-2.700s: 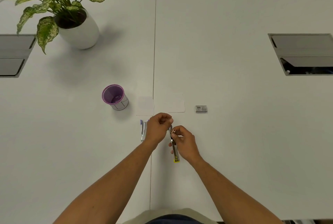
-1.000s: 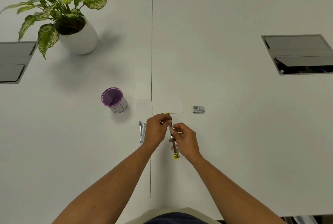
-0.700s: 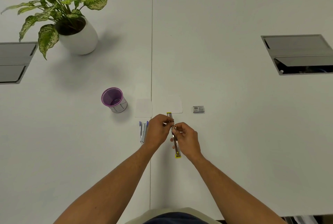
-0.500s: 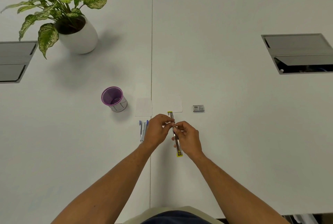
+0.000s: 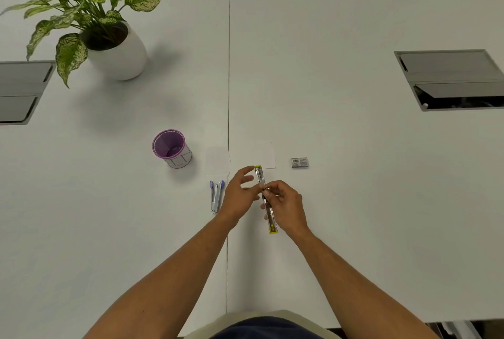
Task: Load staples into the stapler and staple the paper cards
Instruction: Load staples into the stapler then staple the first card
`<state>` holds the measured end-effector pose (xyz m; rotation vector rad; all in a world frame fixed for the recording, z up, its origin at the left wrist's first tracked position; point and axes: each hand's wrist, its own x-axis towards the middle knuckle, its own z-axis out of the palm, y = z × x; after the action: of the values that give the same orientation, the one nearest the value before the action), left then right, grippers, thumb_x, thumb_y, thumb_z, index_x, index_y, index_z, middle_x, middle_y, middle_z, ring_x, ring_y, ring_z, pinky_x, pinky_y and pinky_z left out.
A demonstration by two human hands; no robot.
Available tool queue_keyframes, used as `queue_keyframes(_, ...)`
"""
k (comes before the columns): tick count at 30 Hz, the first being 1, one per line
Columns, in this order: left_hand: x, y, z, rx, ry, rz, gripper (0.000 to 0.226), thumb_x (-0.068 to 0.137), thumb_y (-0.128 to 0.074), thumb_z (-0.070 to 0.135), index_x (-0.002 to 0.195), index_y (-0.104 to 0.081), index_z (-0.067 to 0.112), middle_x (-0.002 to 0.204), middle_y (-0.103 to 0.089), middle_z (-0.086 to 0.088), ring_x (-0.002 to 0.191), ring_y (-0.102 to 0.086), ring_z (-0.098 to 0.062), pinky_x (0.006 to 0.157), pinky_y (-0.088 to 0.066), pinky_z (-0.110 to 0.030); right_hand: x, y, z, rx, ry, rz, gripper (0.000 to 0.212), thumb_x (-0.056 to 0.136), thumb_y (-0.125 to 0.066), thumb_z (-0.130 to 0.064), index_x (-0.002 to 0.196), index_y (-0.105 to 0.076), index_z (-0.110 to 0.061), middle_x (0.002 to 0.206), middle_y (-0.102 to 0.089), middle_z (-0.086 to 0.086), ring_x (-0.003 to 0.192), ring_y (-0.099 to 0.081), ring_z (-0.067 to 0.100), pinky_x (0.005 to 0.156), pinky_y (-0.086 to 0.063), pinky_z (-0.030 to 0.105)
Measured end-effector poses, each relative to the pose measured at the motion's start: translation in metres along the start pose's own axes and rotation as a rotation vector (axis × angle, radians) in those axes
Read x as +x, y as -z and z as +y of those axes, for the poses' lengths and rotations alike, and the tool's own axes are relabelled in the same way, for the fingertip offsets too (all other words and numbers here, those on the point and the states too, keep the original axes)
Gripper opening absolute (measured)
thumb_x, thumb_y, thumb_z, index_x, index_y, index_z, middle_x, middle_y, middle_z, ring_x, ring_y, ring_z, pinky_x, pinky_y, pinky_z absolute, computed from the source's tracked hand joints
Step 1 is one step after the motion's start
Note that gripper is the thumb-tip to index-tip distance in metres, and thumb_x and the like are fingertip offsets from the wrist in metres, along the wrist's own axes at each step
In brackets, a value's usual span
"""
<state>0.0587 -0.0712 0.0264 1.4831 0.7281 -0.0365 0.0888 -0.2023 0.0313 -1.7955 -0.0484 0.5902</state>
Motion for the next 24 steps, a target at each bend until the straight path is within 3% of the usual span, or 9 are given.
queue_keyframes(5, 0.004, 0.0, 0.004, -0.236, 0.151, -0.091, 0.058, 0.087, -0.065, 0.003, 0.136, -0.04, 0.019, 0.106, -0.063, -0.014, 0.082, -0.072, -0.021, 0.069, -0.06, -0.033, -0.001, 0.005, -0.005, 0.007, -0.013, -0.032, 0.008, 0.094, -0.062, -0.009, 0.098, -0.065, -0.015, 0.089, -0.069, 0.01, 0.066, -0.07, 0.023, 0.055, -0.061, 0.043)
queue_keyframes(12, 0.009, -0.001, 0.005, -0.164, 0.146, -0.097, 0.057, 0.086, -0.064, 0.002, 0.13, -0.038, 0.027, 0.092, -0.06, -0.011, 0.078, -0.068, -0.017, 0.066, -0.059, -0.029, -0.001, 0.008, -0.011, -0.047, -0.016, -0.102, 0.01, 0.095, -0.059, -0.009, 0.103, -0.06, -0.016, 0.095, -0.068, 0.01, 0.069, -0.069, 0.026, 0.056, -0.058, 0.036)
queue_keyframes(16, 0.01, -0.004, 0.001, -0.123, 0.144, -0.044, 0.045, 0.088, -0.059, 0.004, 0.125, -0.041, 0.022, 0.098, -0.062, -0.019, 0.078, -0.069, -0.022, 0.063, -0.058, -0.027, -0.002, 0.009, -0.008, -0.068, -0.012, -0.104, 0.009, 0.095, -0.06, -0.011, 0.1, -0.06, -0.018, 0.096, -0.069, 0.009, 0.066, -0.069, 0.023, 0.052, -0.056, 0.032)
queue_keyframes(21, 0.013, -0.004, -0.004, -0.127, 0.151, 0.059, 0.025, 0.094, -0.051, 0.009, 0.119, -0.048, 0.013, 0.091, -0.066, -0.019, 0.074, -0.067, -0.026, 0.064, -0.06, -0.035, -0.005, 0.008, -0.006, -0.077, -0.003, -0.111, 0.016, 0.094, -0.06, -0.011, 0.091, -0.062, -0.027, 0.092, -0.07, 0.003, 0.06, -0.068, 0.016, 0.049, -0.056, 0.032)
queue_keyframes(24, 0.016, -0.003, -0.002, -0.174, 0.182, 0.124, 0.017, 0.094, -0.052, 0.01, 0.11, -0.05, 0.012, 0.092, -0.069, -0.019, 0.076, -0.069, -0.026, 0.061, -0.059, -0.032, -0.005, 0.009, -0.007, -0.086, 0.007, -0.122, 0.014, 0.093, -0.061, -0.011, 0.092, -0.062, -0.025, 0.093, -0.071, 0.001, 0.061, -0.069, 0.018, 0.049, -0.056, 0.033)
